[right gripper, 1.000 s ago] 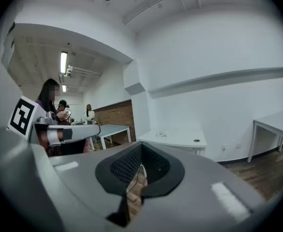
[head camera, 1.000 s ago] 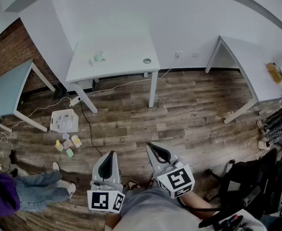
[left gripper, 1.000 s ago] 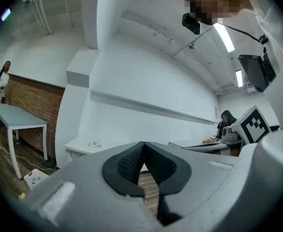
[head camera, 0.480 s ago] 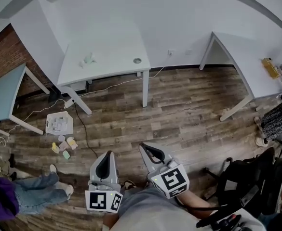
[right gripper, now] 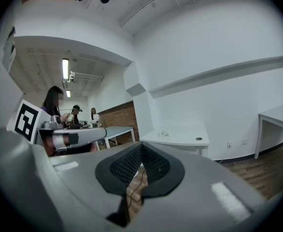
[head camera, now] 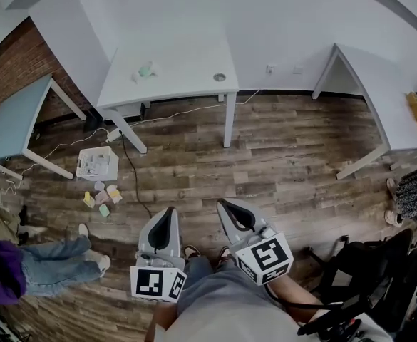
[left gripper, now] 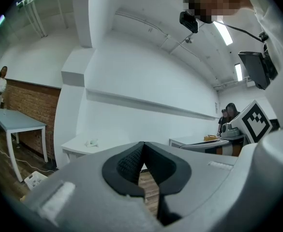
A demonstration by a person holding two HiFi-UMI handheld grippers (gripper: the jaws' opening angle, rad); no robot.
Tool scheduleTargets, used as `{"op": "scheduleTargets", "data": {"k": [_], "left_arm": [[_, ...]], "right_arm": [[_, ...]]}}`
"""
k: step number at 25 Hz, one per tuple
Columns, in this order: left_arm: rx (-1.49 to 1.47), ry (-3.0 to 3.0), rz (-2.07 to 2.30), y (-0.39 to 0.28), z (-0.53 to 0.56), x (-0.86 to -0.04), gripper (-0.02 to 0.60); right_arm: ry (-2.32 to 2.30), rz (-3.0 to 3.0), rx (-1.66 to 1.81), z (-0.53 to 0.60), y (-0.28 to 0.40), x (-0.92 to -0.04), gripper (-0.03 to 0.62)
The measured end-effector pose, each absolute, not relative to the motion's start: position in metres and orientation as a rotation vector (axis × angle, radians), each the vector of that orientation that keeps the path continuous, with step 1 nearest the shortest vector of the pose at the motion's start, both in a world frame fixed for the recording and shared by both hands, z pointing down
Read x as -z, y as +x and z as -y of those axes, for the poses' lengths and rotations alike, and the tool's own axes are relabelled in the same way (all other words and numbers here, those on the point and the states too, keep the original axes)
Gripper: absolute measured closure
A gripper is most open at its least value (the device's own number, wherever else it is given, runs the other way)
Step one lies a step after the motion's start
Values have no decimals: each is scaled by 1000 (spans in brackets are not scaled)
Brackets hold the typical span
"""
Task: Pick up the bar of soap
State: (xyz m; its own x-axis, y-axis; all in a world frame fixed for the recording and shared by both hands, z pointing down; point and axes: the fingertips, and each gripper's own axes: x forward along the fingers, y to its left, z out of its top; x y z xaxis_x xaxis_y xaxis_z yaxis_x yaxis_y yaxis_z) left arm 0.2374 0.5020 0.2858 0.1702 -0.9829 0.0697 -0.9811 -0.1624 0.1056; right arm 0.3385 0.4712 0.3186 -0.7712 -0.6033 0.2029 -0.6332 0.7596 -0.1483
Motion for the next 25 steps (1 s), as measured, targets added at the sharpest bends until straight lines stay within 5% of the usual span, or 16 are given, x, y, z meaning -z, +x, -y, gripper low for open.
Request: {"op": "scheduleTargets", "data": {"k": [13,25], "left_arm": [[4,2242,1940,182,-459,-297,581],[25,2260,1916,76,-387,-289,581]], "right_arm": [[957,2802,-327,-430,285,-318,592],[924,2792,-309,-361,168,-314,592]]}}
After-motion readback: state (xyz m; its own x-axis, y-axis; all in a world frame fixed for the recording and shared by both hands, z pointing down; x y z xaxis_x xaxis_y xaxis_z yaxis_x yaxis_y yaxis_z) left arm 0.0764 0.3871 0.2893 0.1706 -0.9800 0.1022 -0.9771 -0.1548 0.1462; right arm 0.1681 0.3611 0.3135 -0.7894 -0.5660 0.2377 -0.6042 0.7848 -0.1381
